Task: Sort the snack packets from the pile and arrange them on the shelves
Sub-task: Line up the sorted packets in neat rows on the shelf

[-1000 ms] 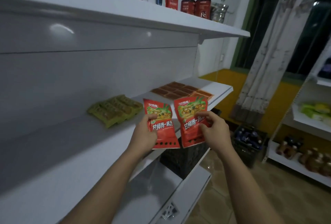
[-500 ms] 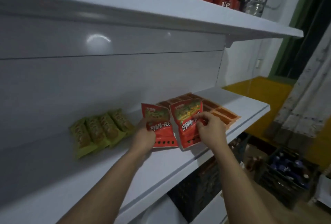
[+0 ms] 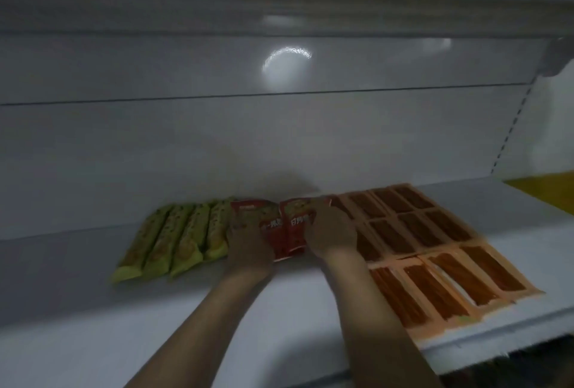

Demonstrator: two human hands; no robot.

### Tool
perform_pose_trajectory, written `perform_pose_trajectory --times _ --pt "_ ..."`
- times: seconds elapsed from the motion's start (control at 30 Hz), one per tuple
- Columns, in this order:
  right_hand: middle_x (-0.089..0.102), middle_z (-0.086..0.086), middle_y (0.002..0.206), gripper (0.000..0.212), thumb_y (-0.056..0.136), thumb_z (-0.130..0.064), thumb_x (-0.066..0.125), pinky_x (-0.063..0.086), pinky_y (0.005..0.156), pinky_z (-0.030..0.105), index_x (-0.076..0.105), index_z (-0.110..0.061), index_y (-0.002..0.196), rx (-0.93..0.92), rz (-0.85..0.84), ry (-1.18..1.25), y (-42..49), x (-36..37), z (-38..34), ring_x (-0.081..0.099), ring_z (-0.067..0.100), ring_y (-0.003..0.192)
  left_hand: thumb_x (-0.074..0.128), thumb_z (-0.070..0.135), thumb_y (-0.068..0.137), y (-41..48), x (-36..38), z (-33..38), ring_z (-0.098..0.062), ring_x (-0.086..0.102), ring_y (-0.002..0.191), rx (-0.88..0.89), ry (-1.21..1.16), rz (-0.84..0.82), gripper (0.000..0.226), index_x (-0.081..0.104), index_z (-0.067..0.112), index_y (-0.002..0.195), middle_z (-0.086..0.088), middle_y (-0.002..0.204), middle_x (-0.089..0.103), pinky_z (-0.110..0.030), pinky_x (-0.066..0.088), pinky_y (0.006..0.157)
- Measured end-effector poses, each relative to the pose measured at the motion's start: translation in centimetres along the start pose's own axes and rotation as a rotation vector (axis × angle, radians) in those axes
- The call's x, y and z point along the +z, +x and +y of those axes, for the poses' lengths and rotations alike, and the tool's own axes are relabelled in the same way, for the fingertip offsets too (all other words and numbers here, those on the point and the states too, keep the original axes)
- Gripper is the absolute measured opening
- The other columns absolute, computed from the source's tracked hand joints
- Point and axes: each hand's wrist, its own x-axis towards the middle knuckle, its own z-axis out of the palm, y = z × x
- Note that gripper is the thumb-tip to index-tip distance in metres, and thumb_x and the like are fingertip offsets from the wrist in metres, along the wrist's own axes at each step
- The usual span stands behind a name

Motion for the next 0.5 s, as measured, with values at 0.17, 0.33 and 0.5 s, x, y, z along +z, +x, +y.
perform_pose_trajectory --times 0.17,0.33,0.5 --pt "0.017 0.027 0.158 0.057 0.102 -0.040 0.037 0.016 0.117 0.048 0.031 -0.011 0.150 0.012 -0.030 -0.177 -0.3 1.1 -0.7 0.019 0.041 0.145 0.047 0.042 0.099 -0.6 1.1 -1.1 -0.032 0.008 0.149 0.102 0.120 0.015 0.046 0.045 0.027 0.142 -0.005 0.157 0.031 -0.043 0.021 0.118" --pt "0.025 0.014 0.158 0.052 0.101 -0.030 0.042 0.010 0.120 0.046 0.032 -0.020 0.151 -0.239 -0.113 -0.164 -2.0 1.9 -0.6 0.020 0.032 0.146 0.042 0.032 0.102 -0.6 1.4 -1.8 -0.024 0.024 0.145 0.142 0.238 -0.067 0.051 0.030 0.029 0.152 0.001 0.160 0.026 -0.034 0.031 0.113" --pt "0.033 0.007 0.155 0.052 0.101 -0.028 0.042 0.018 0.117 0.042 0.029 -0.023 0.152 -0.260 -0.129 -0.068 -1.3 2.0 0.1 0.028 0.029 0.143 0.049 0.015 0.094 -0.7 1.0 -1.4 -0.023 0.029 0.143 0.143 0.327 -0.085 0.059 0.032 0.018 0.150 -0.004 0.156 0.031 -0.028 0.025 0.112"
